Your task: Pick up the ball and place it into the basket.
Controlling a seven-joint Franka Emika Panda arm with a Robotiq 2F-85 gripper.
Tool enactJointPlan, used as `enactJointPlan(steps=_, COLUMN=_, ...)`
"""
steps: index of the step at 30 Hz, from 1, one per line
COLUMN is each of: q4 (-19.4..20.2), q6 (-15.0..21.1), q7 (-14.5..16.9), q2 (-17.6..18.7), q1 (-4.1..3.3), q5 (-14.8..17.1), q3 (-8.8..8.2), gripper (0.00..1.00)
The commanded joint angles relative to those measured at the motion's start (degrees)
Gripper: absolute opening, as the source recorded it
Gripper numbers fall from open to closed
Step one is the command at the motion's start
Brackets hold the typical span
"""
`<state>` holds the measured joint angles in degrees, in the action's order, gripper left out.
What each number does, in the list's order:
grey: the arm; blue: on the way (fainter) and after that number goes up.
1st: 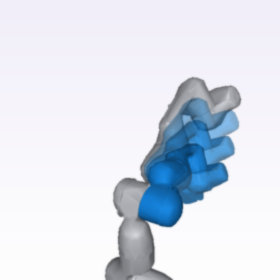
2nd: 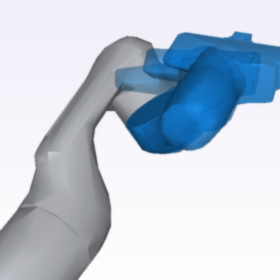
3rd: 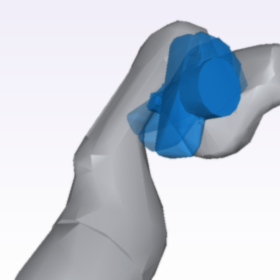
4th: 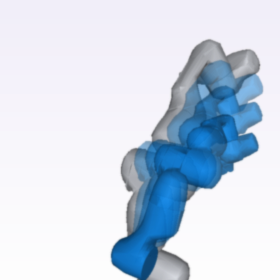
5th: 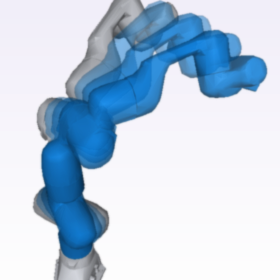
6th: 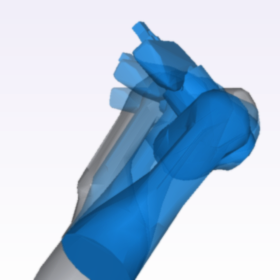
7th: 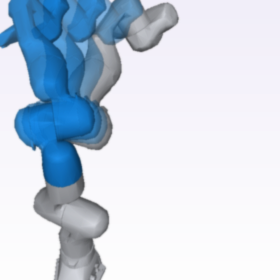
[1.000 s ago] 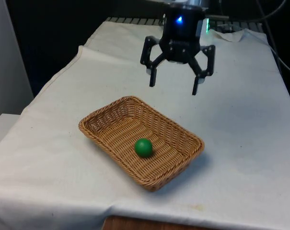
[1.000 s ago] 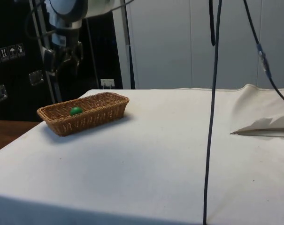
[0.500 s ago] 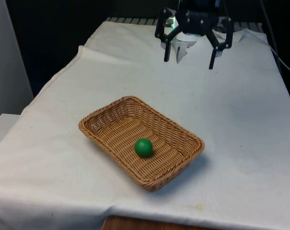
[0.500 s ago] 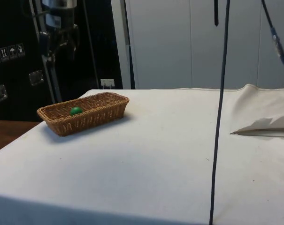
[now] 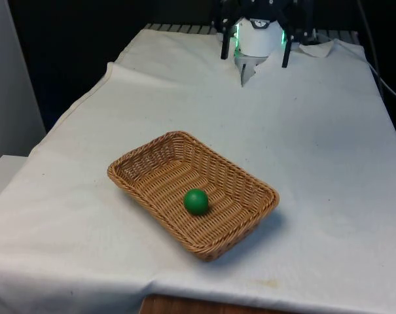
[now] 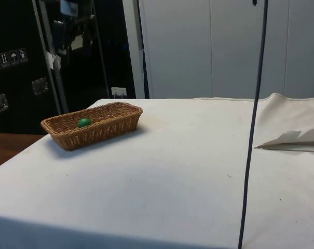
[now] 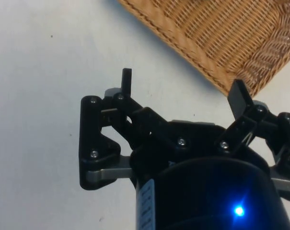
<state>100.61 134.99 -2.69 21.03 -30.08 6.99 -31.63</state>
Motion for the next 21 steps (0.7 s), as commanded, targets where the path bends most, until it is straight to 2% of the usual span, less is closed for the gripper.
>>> enactJointPlan(steps=1, q4=2.01, q6=0.34, q7=-0.46, q2=-1.83, q1=-0.69, q5=-1.15, q3=-0.46, gripper=1.00)
enactJointPlan(steps=7, q4=5.10, q6=0.23, q7=-0.57, q2=-5.50, q1=-0.63, q5=-2.86, q3=0.11, gripper=1.00)
enactJointPlan(steps=8, q4=3.90, q6=0.00, q7=0.00, q2=-4.41, q1=0.00, q5=-1.95, q3=0.57, gripper=1.00)
enactJointPlan(steps=9, q4=5.61, q6=0.23, q7=-0.40, q2=-5.96, q1=-0.52, q5=-2.81, q3=0.34, gripper=1.00)
enactJointPlan(steps=16, q4=9.40, q6=0.06, q7=1.15, q2=-9.05, q1=-0.11, q5=-2.12, q3=1.60, gripper=1.00)
enactJointPlan(steps=17, q4=8.59, q6=0.00, q7=0.92, q2=-8.48, q1=0.00, q5=-2.12, q3=1.49, gripper=1.00)
enactJointPlan(steps=21, q4=11.17, q6=0.00, q7=1.78, q2=-10.26, q1=-0.06, q5=-1.95, q3=2.06, gripper=1.00)
